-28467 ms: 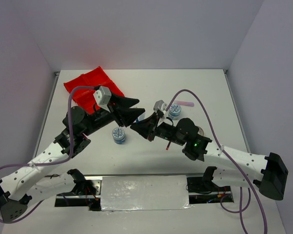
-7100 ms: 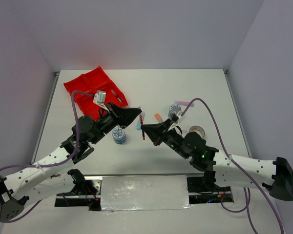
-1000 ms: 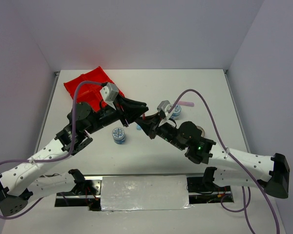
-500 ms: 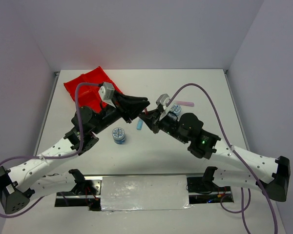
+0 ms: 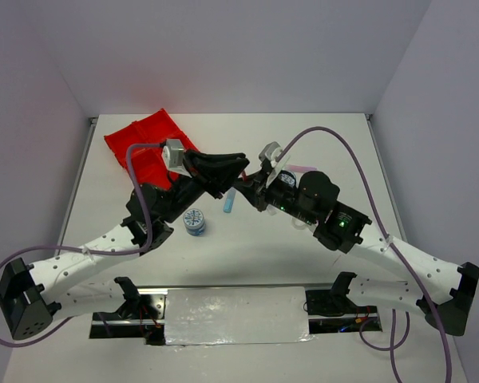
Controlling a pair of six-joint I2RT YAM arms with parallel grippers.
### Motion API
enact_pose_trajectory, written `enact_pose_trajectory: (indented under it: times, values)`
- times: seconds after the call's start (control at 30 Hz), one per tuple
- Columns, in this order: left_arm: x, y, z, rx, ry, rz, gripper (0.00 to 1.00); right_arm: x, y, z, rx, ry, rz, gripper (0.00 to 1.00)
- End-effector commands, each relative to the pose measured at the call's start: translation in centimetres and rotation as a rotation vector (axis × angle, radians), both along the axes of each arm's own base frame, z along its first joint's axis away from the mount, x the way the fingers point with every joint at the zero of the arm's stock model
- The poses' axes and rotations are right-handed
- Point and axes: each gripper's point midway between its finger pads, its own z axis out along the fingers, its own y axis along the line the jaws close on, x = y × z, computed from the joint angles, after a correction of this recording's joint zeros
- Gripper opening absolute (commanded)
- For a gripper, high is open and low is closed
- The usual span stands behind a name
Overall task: Sort the stationery into containers
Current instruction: Close the pen cap on the pen, then place the pen in the storage box.
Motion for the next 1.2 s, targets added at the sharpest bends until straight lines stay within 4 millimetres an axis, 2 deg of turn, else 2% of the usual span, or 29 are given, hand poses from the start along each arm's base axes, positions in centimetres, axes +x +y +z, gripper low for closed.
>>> enact_pose_trajectory:
  times: [0.0, 0.1, 0.13, 0.17, 0.2, 0.23, 0.3, 0.33, 0.37, 0.4, 0.47, 0.5, 0.67, 0.7, 0.73, 0.8, 0.9, 0.93, 0.97, 1.0, 1.03, 1.07, 1.1, 1.13, 1.17]
  values:
    - [-5.4, -1.9, -22.0, 0.598, 0.467, -0.22, 0.0, -6.0, -4.9, 22.4, 0.61, -0.49, 0.1, 0.0]
    - [-3.4, -0.6, -17.2, 0.581, 0.405, -0.087, 0.0, -5.4, -2.8, 17.5, 0.52, -0.428, 0.146, 0.0]
    - [-2.6, 0.1, -16.3, 0.58, 0.4, -0.024, 0.0, -5.4, -2.4, 16.6, 0.506, -0.412, 0.157, 0.0]
    - [-2.0, 0.7, -14.8, 0.571, 0.387, 0.022, 0.0, -5.2, -1.8, 14.8, 0.489, -0.365, 0.171, 0.0]
    - [-1.9, 1.3, -13.1, 0.544, 0.355, 0.045, 0.03, -5.1, -1.5, 13.9, 0.483, -0.342, 0.175, 0.0]
    - [-1.7, 1.7, -12.0, 0.524, 0.335, 0.067, 0.19, -4.9, -1.4, 13.3, 0.486, -0.322, 0.175, 0.0]
    - [-1.9, 1.9, -9.8, 0.483, 0.278, 0.064, 0.32, -4.5, -1.1, 11.5, 0.473, -0.283, 0.166, 0.0]
    - [-2.1, 2.1, -8.9, 0.466, 0.262, 0.063, 0.45, -4.5, -1.1, 11.3, 0.48, -0.272, 0.167, 0.0]
    - [-2.2, 2.1, -8.2, 0.455, 0.248, 0.058, 0.48, -4.4, -0.9, 10.7, 0.474, -0.261, 0.168, 0.0]
    - [-2.2, 2.2, -7.7, 0.446, 0.232, 0.059, 0.47, -4.5, -0.8, 10.5, 0.472, -0.255, 0.172, 0.0]
    - [-2.2, 2.6, -6.6, 0.415, 0.211, 0.073, 0.36, -4.5, -0.4, 10.0, 0.46, -0.237, 0.185, 0.0]
    - [-2.2, 2.6, -6.4, 0.409, 0.203, 0.074, 0.34, -4.6, -0.2, 9.9, 0.457, -0.234, 0.196, 0.0]
    - [-2.3, 2.9, -4.8, 0.366, 0.163, 0.084, 0.38, -4.8, 1.0, 8.0, 0.432, -0.189, 0.235, 0.0]
    - [-2.4, 3.0, -4.2, 0.35, 0.147, 0.083, 0.36, -4.8, 1.3, 7.7, 0.428, -0.183, 0.241, 0.0]
    - [-2.4, 3.0, -3.8, 0.341, 0.133, 0.084, 0.33, -5.1, 1.5, 7.5, 0.424, -0.179, 0.26, 0.0]
    - [-2.2, 3.3, -3.0, 0.329, 0.114, 0.1, 0.16, -5.6, 2.3, 6.5, 0.406, -0.168, 0.307, 0.0]
    - [-1.6, 3.3, -2.8, 0.338, 0.117, 0.132, 0.0, -6.3, 3.0, 6.1, 0.38, -0.166, 0.364, 0.0]
    - [-1.3, 3.4, -2.6, 0.336, 0.116, 0.148, 0.0, -6.4, 3.2, 5.8, 0.365, -0.16, 0.375, 0.0]
    - [-0.9, 3.5, -2.7, 0.338, 0.13, 0.167, 0.0, -6.5, 3.5, 5.4, 0.349, -0.153, 0.393, 0.07]
    - [0.0, 4.2, -2.6, 0.331, 0.149, 0.223, 0.0, -6.3, 3.7, 4.8, 0.332, -0.138, 0.386, 0.19]
    - [0.5, 4.6, -2.2, 0.319, 0.166, 0.26, 0.0, -5.8, 3.7, 4.3, 0.321, -0.126, 0.371, 0.37]
    - [1.1, 5.0, -2.9, 0.325, 0.208, 0.294, 0.0, -5.3, 3.6, 3.8, 0.316, -0.11, 0.349, 0.72]
    - [2.0, 5.8, -2.9, 0.318, 0.23, 0.34, 0.0, -4.9, 3.4, 3.4, 0.327, -0.084, 0.333, 0.9]
    - [2.8, 6.7, -2.6, 0.302, 0.252, 0.396, 0.0, -4.1, 3.1, 2.2, 0.318, -0.06, 0.301, 1.0]
    - [3.5, 7.1, -3.3, 0.297, 0.295, 0.426, 0.0, -3.5, 2.8, 1.8, 0.317, -0.048, 0.273, 1.0]
